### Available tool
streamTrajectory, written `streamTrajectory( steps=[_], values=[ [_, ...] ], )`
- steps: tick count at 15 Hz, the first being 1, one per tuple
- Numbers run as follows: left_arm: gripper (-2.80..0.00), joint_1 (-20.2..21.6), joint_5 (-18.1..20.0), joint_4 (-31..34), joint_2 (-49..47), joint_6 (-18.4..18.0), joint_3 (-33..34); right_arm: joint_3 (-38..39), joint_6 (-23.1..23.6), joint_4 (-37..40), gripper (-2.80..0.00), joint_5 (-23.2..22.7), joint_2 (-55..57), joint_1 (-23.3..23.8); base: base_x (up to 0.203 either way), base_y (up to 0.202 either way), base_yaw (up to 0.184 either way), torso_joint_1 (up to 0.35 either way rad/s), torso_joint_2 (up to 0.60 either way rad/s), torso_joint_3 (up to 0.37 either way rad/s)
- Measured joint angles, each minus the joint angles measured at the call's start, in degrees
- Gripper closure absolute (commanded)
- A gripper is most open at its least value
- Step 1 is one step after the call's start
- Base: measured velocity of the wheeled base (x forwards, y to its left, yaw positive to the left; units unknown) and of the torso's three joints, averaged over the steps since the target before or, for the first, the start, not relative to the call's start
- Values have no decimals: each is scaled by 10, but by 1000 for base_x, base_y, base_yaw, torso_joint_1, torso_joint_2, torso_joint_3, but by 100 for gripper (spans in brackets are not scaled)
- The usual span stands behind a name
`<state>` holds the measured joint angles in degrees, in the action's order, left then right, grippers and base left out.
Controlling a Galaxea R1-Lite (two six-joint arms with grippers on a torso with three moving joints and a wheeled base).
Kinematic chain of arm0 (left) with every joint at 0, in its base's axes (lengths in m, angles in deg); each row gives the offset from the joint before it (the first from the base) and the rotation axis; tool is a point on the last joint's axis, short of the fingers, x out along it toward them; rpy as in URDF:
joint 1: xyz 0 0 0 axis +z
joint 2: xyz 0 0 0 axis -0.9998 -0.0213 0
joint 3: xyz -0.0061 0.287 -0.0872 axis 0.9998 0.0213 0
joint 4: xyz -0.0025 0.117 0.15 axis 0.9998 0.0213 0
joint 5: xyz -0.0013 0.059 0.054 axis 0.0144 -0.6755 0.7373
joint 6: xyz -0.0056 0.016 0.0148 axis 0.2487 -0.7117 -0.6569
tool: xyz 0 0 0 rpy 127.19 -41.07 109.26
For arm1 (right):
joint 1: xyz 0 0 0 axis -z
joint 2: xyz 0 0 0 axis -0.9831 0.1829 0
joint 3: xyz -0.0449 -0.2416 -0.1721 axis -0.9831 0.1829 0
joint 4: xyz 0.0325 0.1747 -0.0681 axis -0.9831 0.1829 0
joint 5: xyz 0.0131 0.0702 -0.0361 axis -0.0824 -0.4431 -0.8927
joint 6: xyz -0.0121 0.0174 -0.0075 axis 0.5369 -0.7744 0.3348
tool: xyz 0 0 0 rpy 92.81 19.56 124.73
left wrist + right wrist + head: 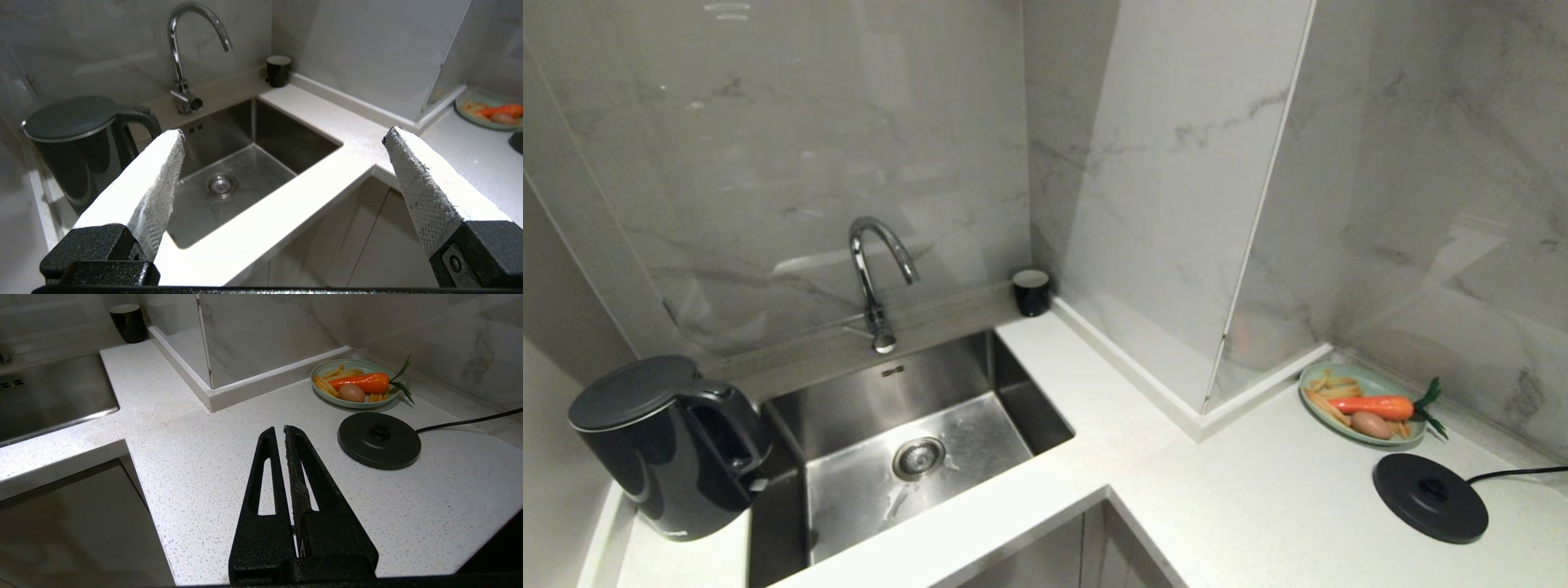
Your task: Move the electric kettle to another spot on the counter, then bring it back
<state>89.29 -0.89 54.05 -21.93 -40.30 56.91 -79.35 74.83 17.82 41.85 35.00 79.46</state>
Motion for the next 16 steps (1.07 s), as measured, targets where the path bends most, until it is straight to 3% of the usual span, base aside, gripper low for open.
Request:
streamTrajectory(
  steps=[2,4,7,9,14,15,16],
  values=[
    [-280,-3,-21,26,29,-10,41,0,0,0,0,0,0,0,0,0,0,0,0,0],
    [-280,-3,-72,5,42,-36,114,0,0,0,0,0,0,0,0,0,0,0,0,0],
    [-280,-4,-144,-126,49,-69,238,0,0,0,0,0,0,0,0,0,0,0,0,0],
    [-280,-4,-159,-189,51,-73,269,0,0,0,0,0,0,0,0,0,0,0,0,0],
    [-280,-4,-167,-191,51,-78,278,0,0,0,0,0,0,0,0,0,0,0,0,0],
    [0,-4,-170,-190,51,-77,278,0,0,0,0,0,0,0,0,0,0,0,0,0],
    [0,-4,-172,-190,51,-74,278,0,0,0,0,0,0,0,0,0,0,0,0,0]
  ],
)
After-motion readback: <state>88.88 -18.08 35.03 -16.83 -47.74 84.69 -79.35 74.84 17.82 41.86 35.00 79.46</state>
